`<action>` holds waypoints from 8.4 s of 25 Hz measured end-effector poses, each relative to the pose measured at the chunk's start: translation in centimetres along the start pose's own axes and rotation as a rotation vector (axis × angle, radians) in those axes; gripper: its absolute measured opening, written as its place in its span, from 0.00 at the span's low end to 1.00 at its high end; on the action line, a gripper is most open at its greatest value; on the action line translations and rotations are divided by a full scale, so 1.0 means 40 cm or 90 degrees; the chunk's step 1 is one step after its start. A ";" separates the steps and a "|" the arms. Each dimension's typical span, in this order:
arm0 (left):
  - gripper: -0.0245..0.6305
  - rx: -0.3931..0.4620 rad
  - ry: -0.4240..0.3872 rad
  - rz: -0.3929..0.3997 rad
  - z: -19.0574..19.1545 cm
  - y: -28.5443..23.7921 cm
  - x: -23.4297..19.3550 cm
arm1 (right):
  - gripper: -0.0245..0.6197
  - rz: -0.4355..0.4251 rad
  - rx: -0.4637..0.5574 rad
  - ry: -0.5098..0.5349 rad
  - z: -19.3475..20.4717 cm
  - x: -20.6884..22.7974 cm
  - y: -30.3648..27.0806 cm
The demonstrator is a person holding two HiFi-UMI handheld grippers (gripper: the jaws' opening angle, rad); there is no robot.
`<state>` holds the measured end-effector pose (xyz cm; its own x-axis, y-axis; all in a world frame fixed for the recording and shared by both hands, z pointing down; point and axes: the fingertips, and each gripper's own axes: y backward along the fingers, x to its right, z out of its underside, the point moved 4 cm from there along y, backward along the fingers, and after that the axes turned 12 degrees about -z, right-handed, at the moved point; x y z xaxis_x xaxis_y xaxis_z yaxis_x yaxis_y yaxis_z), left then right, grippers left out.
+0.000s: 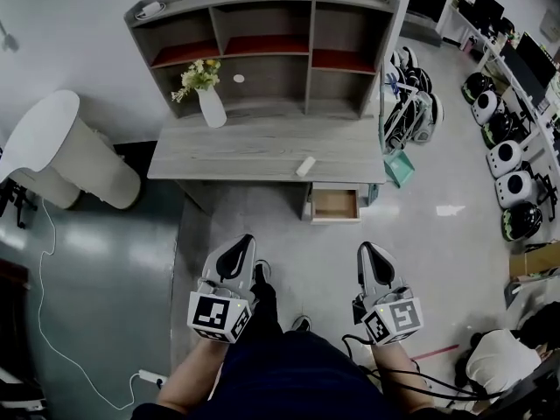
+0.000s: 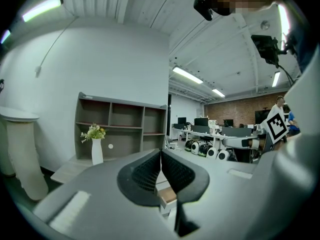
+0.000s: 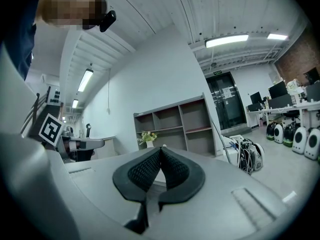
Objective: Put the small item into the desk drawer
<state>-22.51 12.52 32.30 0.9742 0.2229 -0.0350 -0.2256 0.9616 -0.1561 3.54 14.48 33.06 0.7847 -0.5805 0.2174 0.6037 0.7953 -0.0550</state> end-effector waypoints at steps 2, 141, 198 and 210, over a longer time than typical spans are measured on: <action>0.05 -0.001 0.006 0.011 0.002 -0.043 -0.018 | 0.05 0.007 -0.007 0.002 0.001 0.013 -0.034; 0.21 -0.582 -0.636 0.654 1.105 -0.876 0.564 | 0.05 0.611 0.030 -0.356 0.389 0.357 0.136; 0.05 0.013 -0.013 0.312 -0.135 -0.793 0.280 | 0.05 0.315 0.087 -0.020 -0.099 0.485 -0.175; 0.04 0.021 -0.002 0.337 -0.156 -0.836 0.205 | 0.05 0.343 0.089 0.021 -0.140 0.446 -0.241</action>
<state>-6.96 -18.80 31.08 0.7268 0.6798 -0.0984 -0.6868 0.7217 -0.0867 12.50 -4.54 32.02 0.9825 -0.0891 0.1638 0.0935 0.9954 -0.0191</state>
